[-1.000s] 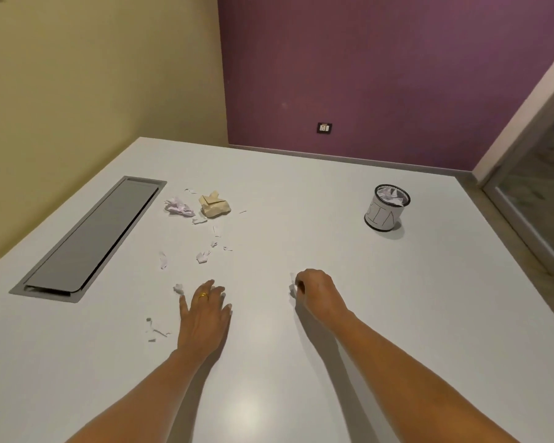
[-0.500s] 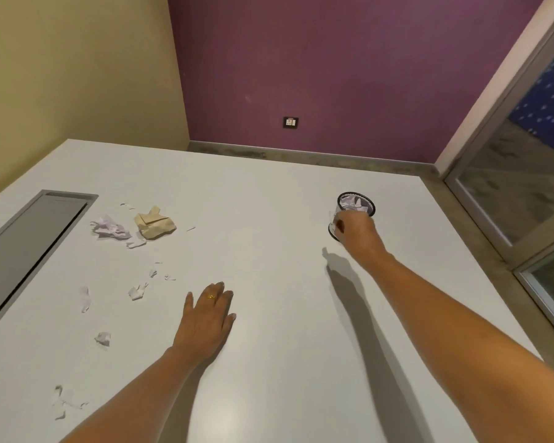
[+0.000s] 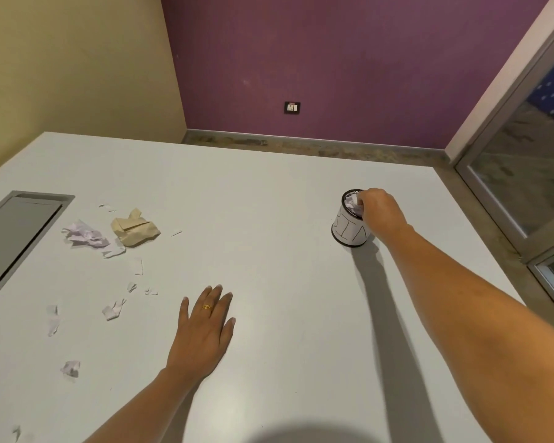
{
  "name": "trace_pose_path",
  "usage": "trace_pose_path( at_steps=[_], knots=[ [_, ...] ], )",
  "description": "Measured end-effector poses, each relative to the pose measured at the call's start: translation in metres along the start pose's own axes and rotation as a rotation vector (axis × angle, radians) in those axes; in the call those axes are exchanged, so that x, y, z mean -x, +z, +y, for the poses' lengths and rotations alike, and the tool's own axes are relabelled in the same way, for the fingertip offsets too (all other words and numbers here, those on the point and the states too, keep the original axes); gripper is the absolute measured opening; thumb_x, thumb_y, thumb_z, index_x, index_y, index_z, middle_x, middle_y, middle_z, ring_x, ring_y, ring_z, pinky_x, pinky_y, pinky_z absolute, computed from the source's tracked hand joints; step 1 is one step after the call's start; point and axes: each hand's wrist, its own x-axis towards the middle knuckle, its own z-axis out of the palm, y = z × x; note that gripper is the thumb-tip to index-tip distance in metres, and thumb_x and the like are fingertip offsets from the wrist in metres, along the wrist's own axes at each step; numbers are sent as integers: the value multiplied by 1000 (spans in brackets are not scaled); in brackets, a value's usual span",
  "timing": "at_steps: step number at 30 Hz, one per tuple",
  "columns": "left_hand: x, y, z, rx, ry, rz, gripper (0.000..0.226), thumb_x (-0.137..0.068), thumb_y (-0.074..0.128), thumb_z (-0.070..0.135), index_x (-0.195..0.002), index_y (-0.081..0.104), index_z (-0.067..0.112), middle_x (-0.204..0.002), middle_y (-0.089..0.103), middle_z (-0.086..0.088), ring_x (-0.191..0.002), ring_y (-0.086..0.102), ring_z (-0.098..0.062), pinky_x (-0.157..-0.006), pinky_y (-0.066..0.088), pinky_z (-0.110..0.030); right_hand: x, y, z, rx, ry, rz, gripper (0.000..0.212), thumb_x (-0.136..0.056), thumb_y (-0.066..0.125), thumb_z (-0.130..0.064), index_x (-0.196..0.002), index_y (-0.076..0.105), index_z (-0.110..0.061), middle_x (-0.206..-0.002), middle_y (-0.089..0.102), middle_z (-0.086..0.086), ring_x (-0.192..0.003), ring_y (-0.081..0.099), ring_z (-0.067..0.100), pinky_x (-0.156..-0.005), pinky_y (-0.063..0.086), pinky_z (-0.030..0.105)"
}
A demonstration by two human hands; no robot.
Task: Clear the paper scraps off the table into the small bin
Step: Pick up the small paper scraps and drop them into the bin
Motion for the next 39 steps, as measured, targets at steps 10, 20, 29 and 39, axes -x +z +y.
trace_pose_path(
  at_steps=[10,20,29,39],
  knots=[
    [2,1,-1,19,-2,16,78,-88,-5,56,-138,42,19,-149,38,-2,-141,29,-20,-115,17,-49,3,11,2,-27,31,-162,33,-94,35,-5,-120,55,-6,-125,56,21,-114,53,37,-92,44,42],
    [15,-6,0,33,25,-14,81,-90,-10,51,-133,49,15,-144,45,-6,-136,39,-24,-111,26,-48,14,-4,9,-196,53,22,41,-90,41,1,-124,58,-13,-130,57,17,-116,53,36,-90,43,36],
    [39,-6,-11,46,56,-94,48,-98,28,33,-145,25,22,-157,16,2,-146,8,-15,-119,7,-40,59,2,-13,-216,39,-71,45,-91,37,-2,-131,50,-17,-137,50,16,-121,49,38,-94,41,36],
    [97,-14,-30,43,2,-134,47,-98,30,36,-143,25,26,-157,12,10,-145,5,-7,-116,6,-52,159,45,-94,-91,-325,-260,31,-97,43,-16,-126,52,-15,-137,52,1,-124,51,18,-101,39,28]
  ],
)
